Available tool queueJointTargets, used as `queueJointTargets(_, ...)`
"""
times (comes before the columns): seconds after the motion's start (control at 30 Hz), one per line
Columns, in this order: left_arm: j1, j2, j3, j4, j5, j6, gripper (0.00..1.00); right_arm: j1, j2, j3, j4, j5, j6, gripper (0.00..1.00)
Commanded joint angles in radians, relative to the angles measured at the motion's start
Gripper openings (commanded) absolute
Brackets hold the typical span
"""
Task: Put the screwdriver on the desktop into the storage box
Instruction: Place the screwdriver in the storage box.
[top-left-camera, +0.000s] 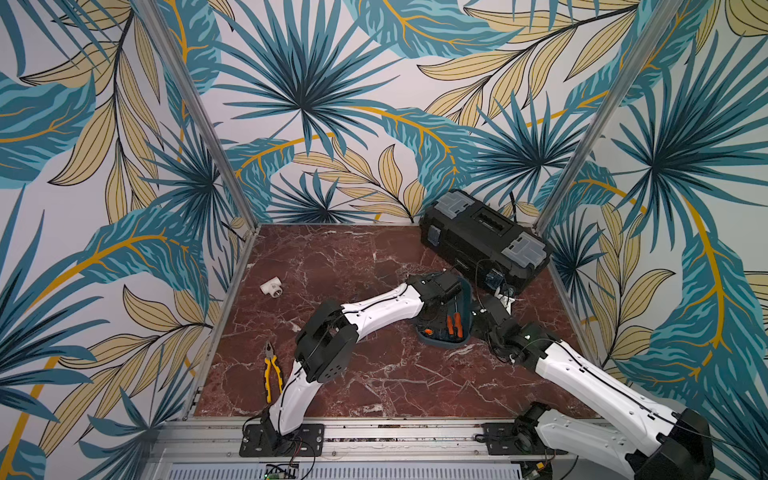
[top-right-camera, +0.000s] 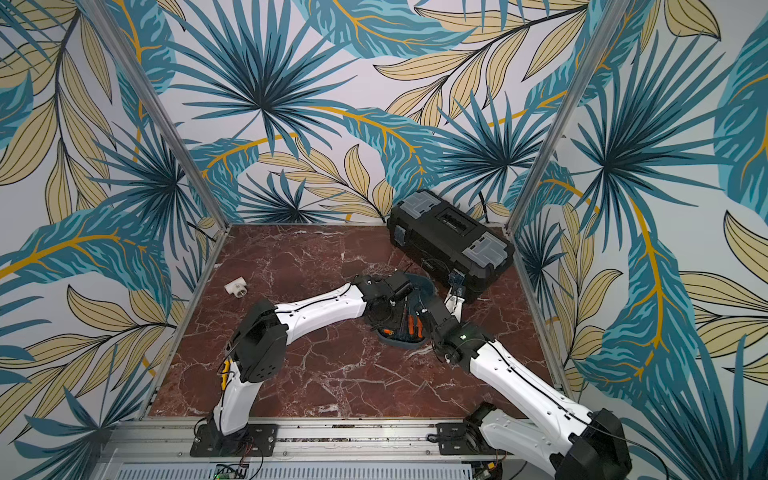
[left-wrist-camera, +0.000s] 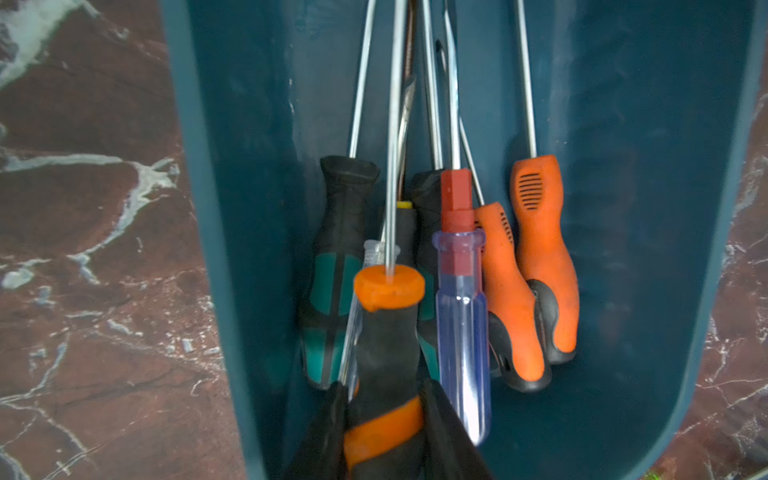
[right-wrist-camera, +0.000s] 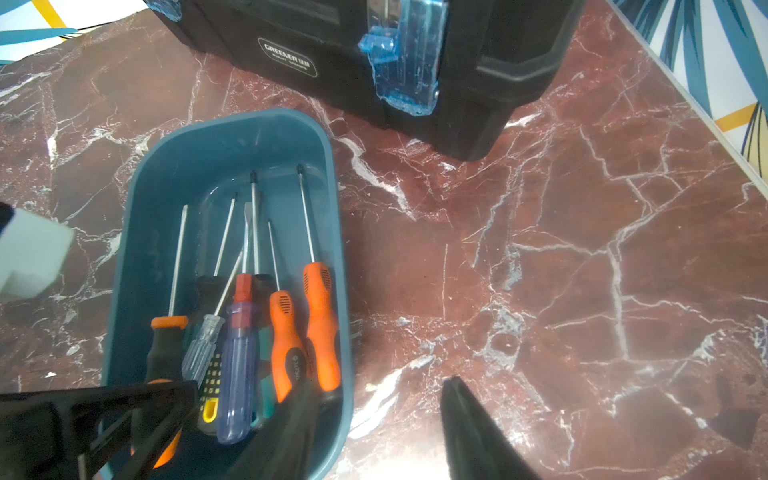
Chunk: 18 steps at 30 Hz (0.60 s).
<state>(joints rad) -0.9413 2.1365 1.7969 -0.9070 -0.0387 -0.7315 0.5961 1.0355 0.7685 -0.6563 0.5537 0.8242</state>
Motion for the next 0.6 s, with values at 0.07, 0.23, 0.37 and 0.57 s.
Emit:
queueJointTargets(0.07, -0.002, 0.017, 0.066, 0.020, 0.038, -0.005, 0.28, -0.001, 0.000, -0.022, -0.025, 0.020, 0.012, 0.54)
queueJointTargets(0.23, -0.003, 0.026, 0.062, 0.006, 0.054, -0.039, 0.41, 0.000, -0.009, -0.023, -0.026, 0.020, 0.006, 0.54)
queueJointTargets(0.37, -0.002, 0.018, 0.066, -0.007, 0.031, -0.052, 0.51, -0.002, -0.015, -0.024, -0.026, 0.024, -0.005, 0.54)
queueJointTargets(0.57, -0.002, -0.113, 0.083, -0.049, -0.187, -0.069, 0.59, -0.005, -0.053, -0.028, -0.027, 0.040, -0.039, 0.59)
